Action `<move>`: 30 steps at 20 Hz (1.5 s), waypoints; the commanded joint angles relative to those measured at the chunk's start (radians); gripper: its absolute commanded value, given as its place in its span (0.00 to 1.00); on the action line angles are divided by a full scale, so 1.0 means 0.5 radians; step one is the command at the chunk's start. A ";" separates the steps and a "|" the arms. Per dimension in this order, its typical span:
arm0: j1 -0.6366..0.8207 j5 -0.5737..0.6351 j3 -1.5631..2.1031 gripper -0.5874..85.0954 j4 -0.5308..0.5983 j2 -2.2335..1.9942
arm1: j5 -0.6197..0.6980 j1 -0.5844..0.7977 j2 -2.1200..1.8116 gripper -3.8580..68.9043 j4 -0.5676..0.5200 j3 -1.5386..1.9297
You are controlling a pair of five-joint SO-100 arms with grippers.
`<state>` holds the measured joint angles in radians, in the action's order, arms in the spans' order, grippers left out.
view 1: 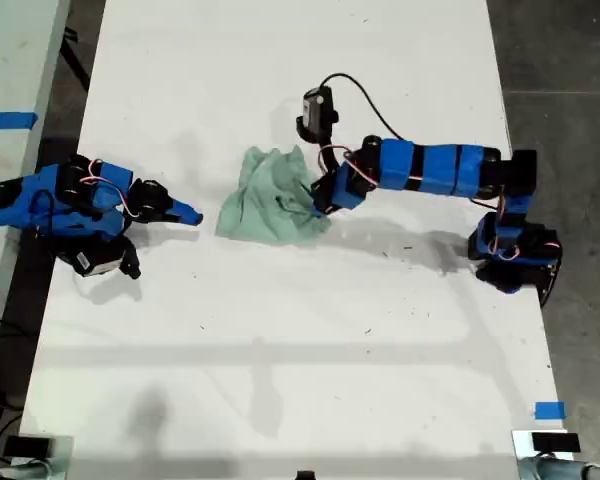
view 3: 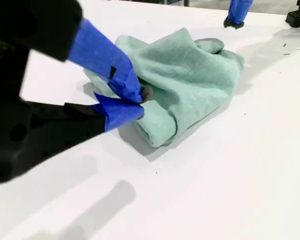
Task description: Fold tshirt
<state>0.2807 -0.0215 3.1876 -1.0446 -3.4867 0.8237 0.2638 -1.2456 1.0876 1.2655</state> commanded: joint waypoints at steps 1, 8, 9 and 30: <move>0.025 0.018 0.021 0.02 -0.003 -0.196 | 0.031 -0.064 0.181 0.03 0.046 -0.414; 0.018 0.034 0.021 0.01 -0.003 -0.196 | 0.258 0.175 0.531 0.03 0.040 -0.758; 0.018 0.037 0.021 0.01 -0.003 -0.196 | 0.365 0.301 0.574 0.03 0.040 -0.859; -0.061 0.015 0.006 0.19 -0.018 -0.212 | 0.080 0.534 -2.034 0.03 0.012 1.865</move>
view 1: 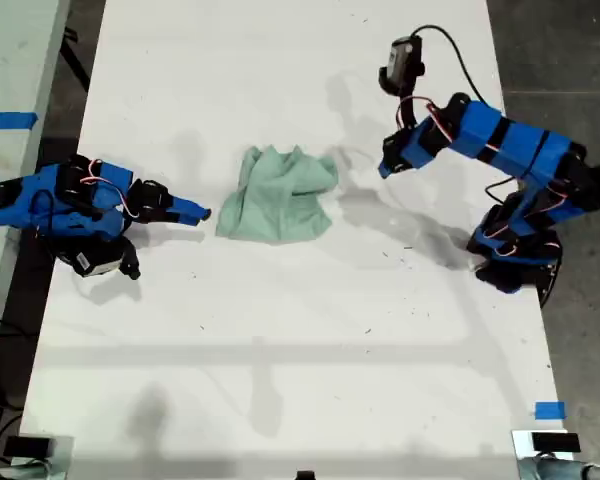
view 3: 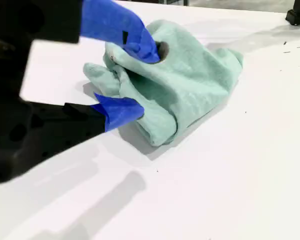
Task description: Fold tshirt
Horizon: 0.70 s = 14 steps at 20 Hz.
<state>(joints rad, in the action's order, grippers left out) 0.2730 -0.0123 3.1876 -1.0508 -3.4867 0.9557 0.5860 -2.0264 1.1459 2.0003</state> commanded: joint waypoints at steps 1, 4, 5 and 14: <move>-0.064 -0.003 0.006 0.19 -0.006 -0.212 | -0.313 -0.175 -0.699 0.03 -0.123 0.632; -0.080 -0.003 0.006 0.19 -0.006 -0.212 | -0.696 -0.396 -1.221 0.03 -0.132 1.209; -0.080 -0.003 0.006 0.19 -0.006 -0.212 | -0.831 -0.466 -1.350 0.03 -0.132 1.371; -0.080 -0.003 0.006 0.19 -0.006 -0.218 | -1.911 -0.749 -2.773 0.08 0.224 2.138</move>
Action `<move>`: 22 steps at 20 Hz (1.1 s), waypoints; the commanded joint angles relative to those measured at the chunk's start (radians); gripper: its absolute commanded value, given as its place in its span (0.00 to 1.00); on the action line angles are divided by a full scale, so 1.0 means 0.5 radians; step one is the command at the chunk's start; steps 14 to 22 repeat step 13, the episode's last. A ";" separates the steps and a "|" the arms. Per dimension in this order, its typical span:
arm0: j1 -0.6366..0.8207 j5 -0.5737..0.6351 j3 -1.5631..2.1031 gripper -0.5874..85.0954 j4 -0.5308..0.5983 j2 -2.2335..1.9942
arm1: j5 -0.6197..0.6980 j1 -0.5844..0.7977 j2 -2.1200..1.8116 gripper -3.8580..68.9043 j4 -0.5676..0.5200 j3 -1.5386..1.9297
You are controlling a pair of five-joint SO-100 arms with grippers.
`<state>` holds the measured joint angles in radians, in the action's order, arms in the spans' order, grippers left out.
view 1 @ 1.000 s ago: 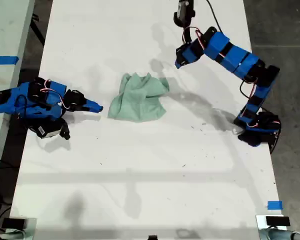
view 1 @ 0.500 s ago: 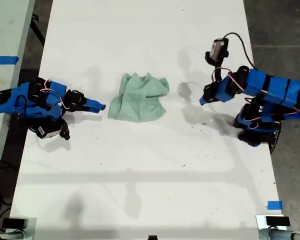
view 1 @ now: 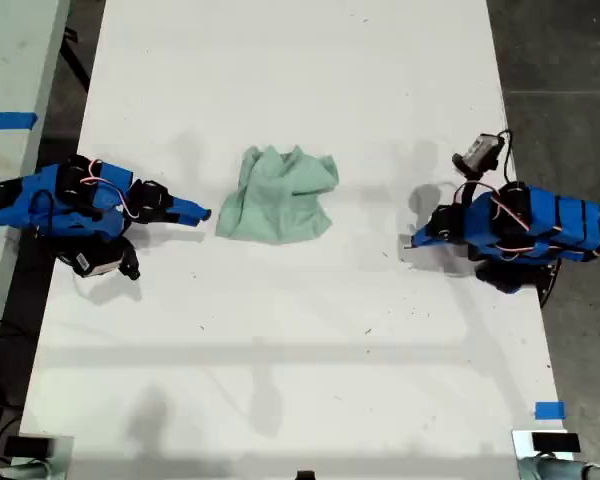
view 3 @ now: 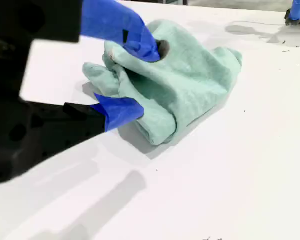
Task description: Fold tshirt
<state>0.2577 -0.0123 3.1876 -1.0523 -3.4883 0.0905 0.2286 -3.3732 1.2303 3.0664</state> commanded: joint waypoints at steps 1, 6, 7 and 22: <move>-0.049 -0.003 0.006 0.19 -0.006 -0.215 | -0.199 -0.049 -0.123 0.09 -0.006 0.028; -0.046 -0.003 0.006 0.19 -0.006 -0.215 | 1.365 0.037 -0.212 0.11 0.025 0.021; -0.046 -0.003 0.006 0.19 -0.006 -0.215 | 1.338 0.009 -0.212 0.10 0.028 0.021; -0.046 -0.003 0.006 0.19 -0.006 -0.215 | 1.347 0.009 -0.212 0.10 0.028 0.018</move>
